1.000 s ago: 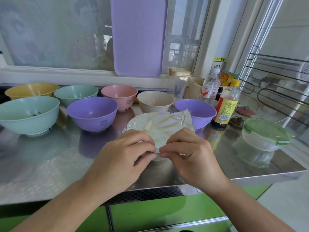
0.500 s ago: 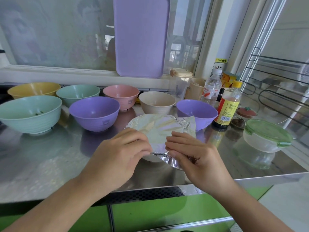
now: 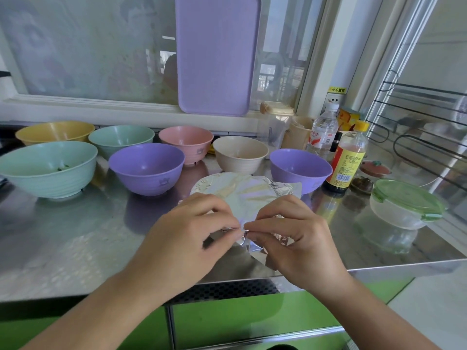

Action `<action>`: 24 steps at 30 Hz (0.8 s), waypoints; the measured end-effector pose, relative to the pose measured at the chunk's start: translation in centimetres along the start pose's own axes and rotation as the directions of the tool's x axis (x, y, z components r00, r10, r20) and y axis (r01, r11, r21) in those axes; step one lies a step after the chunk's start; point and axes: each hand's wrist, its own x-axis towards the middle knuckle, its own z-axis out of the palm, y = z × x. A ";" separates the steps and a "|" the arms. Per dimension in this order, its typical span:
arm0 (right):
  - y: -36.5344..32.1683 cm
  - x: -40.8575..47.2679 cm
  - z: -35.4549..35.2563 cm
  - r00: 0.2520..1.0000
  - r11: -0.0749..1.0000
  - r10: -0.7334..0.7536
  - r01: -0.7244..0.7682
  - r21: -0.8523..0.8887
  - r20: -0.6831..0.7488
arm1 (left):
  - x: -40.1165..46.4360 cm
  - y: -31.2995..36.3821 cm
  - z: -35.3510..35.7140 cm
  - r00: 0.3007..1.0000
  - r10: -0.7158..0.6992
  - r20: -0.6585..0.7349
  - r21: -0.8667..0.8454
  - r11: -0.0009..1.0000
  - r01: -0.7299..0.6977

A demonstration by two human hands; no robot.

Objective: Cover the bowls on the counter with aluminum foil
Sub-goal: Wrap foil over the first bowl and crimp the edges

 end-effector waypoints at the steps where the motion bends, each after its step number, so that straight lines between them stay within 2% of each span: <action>1: 0.0 0.0 0.0 1.000 1.000 -0.002 0.002 -0.006 -0.003 | 0.0 0.1 0.5 1.000 0.008 -0.006 0.017 1.000 -0.008; 10: 1.0 -0.2 -1.0 0.999 0.999 0.033 -0.032 -0.026 0.001 | 0.1 -0.5 1.3 0.999 0.007 -0.036 0.051 0.999 -0.005; 16: 1.2 -0.7 -0.5 1.000 0.993 -0.029 0.028 -0.118 -0.011 | 0.3 -0.6 1.3 1.000 -0.006 -0.016 0.031 1.000 0.006; 24: 0.9 -0.7 -0.5 0.998 0.989 -0.064 0.066 -0.134 0.020 | 0.5 -0.8 0.2 0.998 -0.048 0.031 -0.042 0.998 0.050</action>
